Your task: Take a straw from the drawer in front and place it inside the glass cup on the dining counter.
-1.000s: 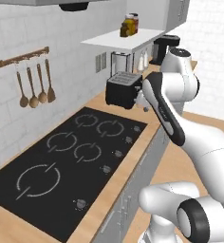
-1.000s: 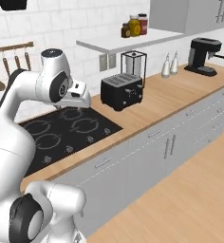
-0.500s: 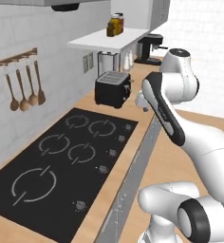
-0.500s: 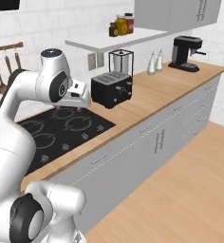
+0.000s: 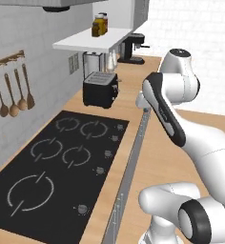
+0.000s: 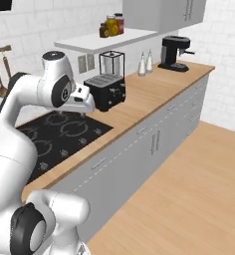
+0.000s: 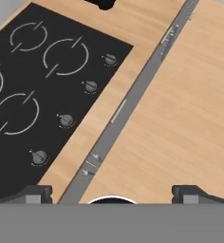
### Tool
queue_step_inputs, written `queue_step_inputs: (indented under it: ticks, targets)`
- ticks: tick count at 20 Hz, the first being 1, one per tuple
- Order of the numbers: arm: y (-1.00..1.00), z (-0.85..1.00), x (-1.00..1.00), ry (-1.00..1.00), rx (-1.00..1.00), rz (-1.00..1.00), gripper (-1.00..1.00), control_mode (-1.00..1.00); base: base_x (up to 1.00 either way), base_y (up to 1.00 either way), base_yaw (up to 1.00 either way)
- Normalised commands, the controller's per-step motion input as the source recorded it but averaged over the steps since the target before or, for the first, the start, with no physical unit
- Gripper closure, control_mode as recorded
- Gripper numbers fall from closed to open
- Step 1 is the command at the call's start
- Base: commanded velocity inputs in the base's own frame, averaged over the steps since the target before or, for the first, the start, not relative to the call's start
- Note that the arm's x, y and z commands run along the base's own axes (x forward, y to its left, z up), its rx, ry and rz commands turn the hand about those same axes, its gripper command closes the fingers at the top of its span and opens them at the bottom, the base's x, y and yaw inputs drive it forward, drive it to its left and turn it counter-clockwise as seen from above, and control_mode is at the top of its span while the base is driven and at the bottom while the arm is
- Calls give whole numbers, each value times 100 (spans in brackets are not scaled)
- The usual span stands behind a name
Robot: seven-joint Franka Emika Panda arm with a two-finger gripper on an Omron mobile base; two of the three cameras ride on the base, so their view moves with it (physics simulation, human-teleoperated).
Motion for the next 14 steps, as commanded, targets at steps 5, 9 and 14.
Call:
queue_step_inputs:
  ticks: [5, 9, 14]
  targets:
    - [0, 0, 0, 0, 0, 0, -100, 100, 19, 36, -24]
    - [2, -29, 20, 0, 2, -11, -100, -100, 9, 5, -5]
    - [-47, -76, 7, -8, 5, 0, -100, -100, 0, 0, 0]
